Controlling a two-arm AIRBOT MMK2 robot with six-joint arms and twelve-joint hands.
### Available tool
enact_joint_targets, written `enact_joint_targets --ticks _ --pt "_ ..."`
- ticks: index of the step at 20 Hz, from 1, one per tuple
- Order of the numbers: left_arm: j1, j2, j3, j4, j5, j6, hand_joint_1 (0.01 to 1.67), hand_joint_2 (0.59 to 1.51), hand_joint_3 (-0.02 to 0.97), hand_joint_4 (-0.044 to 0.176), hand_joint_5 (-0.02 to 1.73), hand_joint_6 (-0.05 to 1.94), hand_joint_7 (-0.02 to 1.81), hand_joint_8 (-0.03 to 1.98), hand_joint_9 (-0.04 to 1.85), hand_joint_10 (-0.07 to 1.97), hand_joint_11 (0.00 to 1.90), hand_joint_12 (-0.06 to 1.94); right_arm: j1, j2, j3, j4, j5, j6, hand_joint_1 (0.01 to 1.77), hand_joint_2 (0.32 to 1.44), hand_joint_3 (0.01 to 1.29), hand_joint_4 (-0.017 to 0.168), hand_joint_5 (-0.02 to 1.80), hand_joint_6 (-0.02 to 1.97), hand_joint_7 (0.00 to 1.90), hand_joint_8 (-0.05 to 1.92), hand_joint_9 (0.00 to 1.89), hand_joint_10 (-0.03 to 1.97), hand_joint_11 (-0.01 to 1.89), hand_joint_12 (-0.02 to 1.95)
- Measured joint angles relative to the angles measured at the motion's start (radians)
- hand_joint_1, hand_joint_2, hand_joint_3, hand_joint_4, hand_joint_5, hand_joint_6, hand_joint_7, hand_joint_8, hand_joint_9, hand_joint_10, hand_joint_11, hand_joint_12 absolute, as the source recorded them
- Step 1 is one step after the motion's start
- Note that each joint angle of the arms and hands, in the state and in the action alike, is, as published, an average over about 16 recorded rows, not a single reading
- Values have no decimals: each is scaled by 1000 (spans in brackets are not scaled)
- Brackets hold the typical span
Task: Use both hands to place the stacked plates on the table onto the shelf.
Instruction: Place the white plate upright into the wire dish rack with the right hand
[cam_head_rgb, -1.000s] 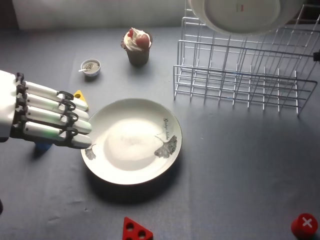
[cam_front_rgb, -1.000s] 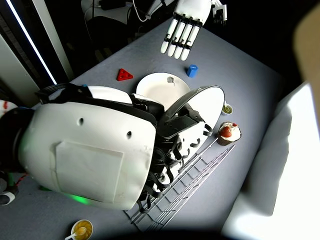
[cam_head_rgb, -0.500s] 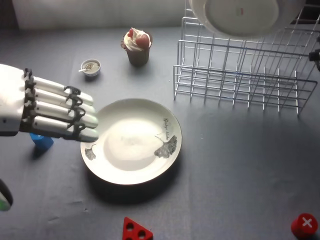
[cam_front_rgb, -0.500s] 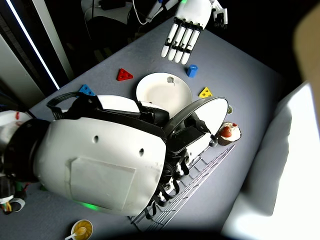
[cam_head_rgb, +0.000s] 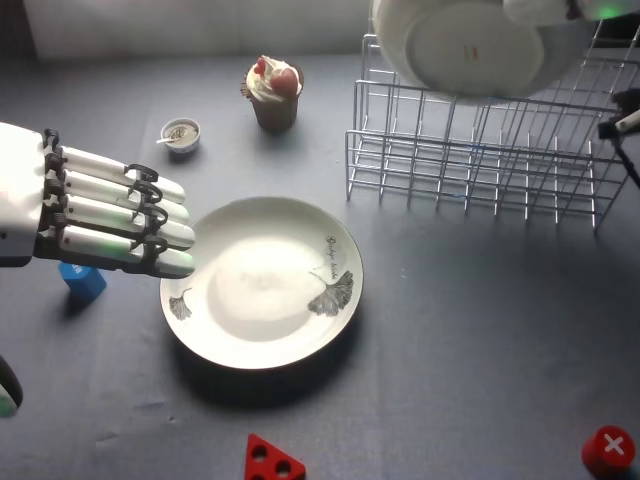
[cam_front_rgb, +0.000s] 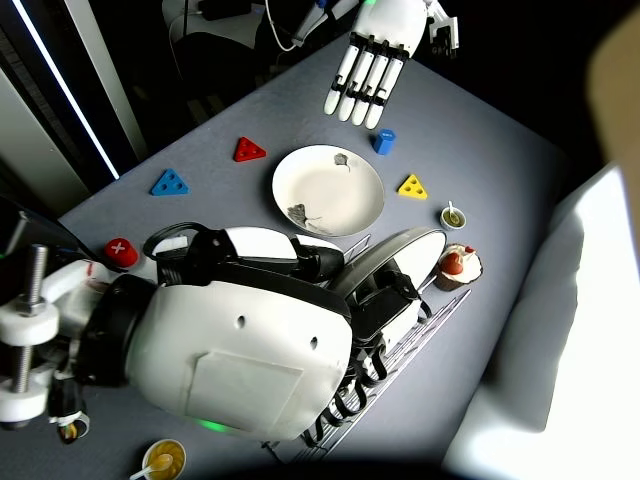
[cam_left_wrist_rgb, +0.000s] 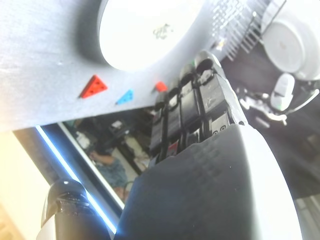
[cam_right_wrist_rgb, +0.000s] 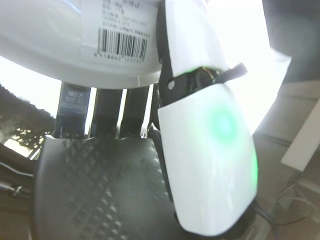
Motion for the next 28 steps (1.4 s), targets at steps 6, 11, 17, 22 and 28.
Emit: enact_joint_targets --ticks 6,11,17,22,28 --pt "-4 -1 6 -2 -8 0 92 885 -1 2 137 -4 149 2 160 11 161 19 -10 -33 52 -27 -8 21 1482 982 11 -10 884 870 1085 574 1105 754 968 1361" --pt "-7 -3 9 -2 -12 0 84 887 -2 2 137 -4 154 2 163 11 164 19 -16 -51 82 -38 -9 34 1478 982 11 -13 878 871 1094 572 1111 759 1002 1181" --pt "-11 -5 7 -2 -11 0 77 888 -1 2 139 -4 158 2 167 11 169 19 -29 -64 101 -44 -8 38 1469 983 10 -15 868 895 1098 571 1108 780 1040 1015" --pt "-12 -6 0 -2 -8 2 81 891 -1 2 137 -3 154 1 164 11 168 20 -46 -68 102 -51 -4 45 1462 986 10 -15 865 917 1109 556 1105 774 1057 946" --pt "-11 -6 -10 -3 0 6 88 886 -1 2 136 -3 151 1 162 11 167 20 -70 -68 100 -58 1 58 1431 995 10 -14 868 938 1108 528 1103 611 1046 837"
